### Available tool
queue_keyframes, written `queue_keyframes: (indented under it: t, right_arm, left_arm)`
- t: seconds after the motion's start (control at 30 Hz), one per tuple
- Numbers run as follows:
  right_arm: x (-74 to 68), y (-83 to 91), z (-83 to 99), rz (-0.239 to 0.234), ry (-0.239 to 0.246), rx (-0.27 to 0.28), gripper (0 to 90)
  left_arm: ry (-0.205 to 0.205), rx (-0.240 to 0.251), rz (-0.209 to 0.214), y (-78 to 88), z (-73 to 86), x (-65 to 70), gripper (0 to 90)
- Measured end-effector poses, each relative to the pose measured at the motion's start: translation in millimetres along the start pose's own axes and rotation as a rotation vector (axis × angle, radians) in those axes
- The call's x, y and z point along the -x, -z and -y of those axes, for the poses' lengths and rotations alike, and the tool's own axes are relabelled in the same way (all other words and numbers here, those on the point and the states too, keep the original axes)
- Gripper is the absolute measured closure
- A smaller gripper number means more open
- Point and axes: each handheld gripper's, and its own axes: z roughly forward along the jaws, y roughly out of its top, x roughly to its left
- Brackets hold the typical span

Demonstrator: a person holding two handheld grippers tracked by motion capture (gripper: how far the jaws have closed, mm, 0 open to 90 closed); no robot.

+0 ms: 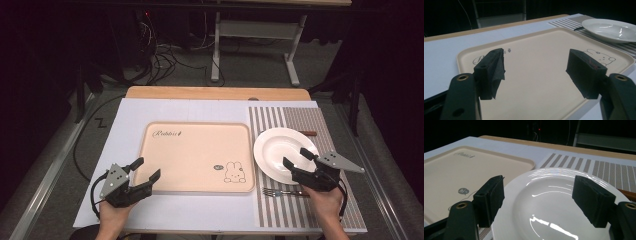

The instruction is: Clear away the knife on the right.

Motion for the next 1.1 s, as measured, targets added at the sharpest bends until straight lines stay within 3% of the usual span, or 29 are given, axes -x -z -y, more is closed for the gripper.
queue_keyframes:
  t: [0.83,1.1]
  right_arm:
    - [20.3,-9.1,-16.5,0.049,-0.007,-0.014,28.8]
    - [27.9,-11.4,-21.2,0.051,-0.033,-0.012,29.9]
  left_arm:
    - [-0.001,0.0,-0.008,-0.6,0.0,-0.5,31.0]
    - [-0.002,0.0,-0.008,-0.6,0.0,-0.6,31.0]
